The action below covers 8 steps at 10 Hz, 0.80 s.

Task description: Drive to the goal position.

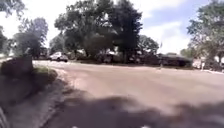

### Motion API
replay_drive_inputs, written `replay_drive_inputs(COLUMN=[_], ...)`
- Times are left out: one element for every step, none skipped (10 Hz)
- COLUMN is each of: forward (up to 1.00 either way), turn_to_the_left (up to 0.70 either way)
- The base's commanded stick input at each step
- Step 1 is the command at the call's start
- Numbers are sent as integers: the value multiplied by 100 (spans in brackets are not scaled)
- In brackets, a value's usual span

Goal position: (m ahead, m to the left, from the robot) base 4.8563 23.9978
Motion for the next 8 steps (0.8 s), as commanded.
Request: replay_drive_inputs(forward=[100,100,100,100,100,100,100,100], turn_to_the_left=[0,0,0,14,30,37,37,37])
